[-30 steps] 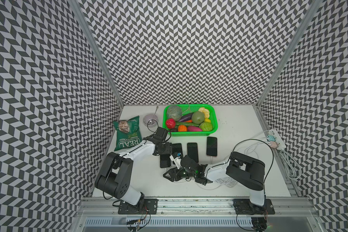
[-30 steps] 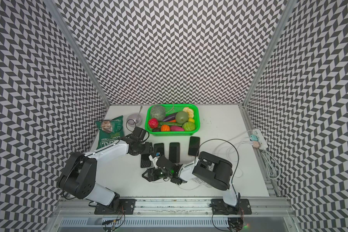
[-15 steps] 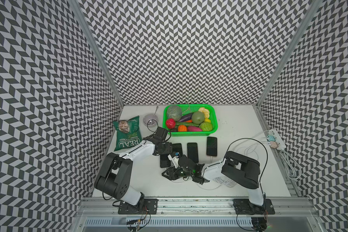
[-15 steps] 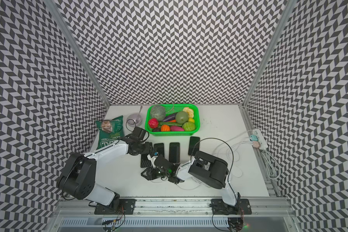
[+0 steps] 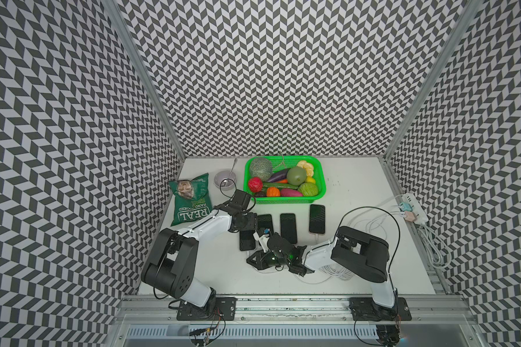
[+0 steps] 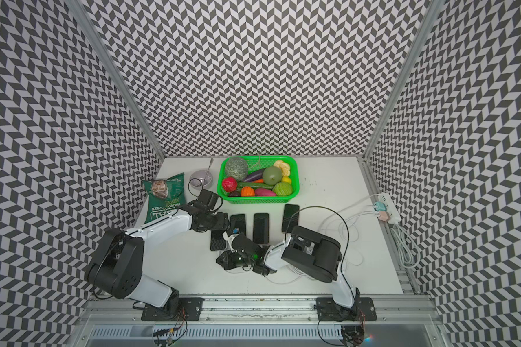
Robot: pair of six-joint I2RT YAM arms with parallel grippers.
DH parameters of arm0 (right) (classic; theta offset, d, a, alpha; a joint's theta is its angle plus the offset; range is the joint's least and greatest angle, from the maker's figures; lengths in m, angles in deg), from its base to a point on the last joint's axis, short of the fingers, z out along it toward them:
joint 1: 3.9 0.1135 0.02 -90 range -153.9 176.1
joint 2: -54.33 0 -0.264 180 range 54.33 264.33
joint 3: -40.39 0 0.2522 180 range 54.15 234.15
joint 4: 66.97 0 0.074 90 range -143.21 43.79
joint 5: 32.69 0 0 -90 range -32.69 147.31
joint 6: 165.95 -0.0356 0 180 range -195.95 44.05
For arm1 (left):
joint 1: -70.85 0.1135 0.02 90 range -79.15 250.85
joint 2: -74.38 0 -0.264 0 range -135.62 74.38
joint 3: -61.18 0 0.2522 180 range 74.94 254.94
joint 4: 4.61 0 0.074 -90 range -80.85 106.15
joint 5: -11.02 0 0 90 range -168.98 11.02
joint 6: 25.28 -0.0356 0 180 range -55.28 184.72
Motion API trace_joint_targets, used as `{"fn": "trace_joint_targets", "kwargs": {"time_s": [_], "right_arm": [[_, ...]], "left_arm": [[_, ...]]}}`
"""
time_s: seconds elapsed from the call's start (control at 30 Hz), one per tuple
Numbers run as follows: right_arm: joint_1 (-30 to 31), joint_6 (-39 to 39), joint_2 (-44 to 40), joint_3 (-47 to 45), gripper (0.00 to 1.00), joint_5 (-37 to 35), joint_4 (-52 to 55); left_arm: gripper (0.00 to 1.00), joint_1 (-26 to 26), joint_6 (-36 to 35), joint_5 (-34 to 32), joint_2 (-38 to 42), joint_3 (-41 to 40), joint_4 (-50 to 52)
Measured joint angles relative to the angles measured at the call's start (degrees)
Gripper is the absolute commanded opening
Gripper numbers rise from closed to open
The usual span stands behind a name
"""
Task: Unplug the charging cable from the phone
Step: Remove the charging cable from the phone.
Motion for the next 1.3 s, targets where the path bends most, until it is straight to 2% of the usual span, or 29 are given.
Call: {"fn": "trace_joint_targets", "kwargs": {"time_s": [0.27,0.77,1.0,1.13,1.3], "right_arm": [[0.0,0.3,0.0,-0.2,0.02,0.1,-0.1],[1.2,1.0,-0.5,-1.3,0.02,0.1,-0.9],[1.4,1.8,-0.5,-1.4,0.13,0.3,-0.8],[1.8,2.3,-0.8,-1.3,0.24,0.8,-0.8],[2.3,3.0,-1.9,-1.4,0.35,1.1,0.1]], "left_arm": [[0.00,0.5,0.0,0.0,0.0,0.0,0.0],[0.00,2.4,0.0,0.4,0.0,0.0,0.0],[0.00,3.1,0.0,0.4,0.0,0.0,0.0],[0.01,3.5,0.0,0.3,0.0,0.0,0.0],[0.13,3.5,0.0,-0.3,0.0,0.0,0.0]]}}
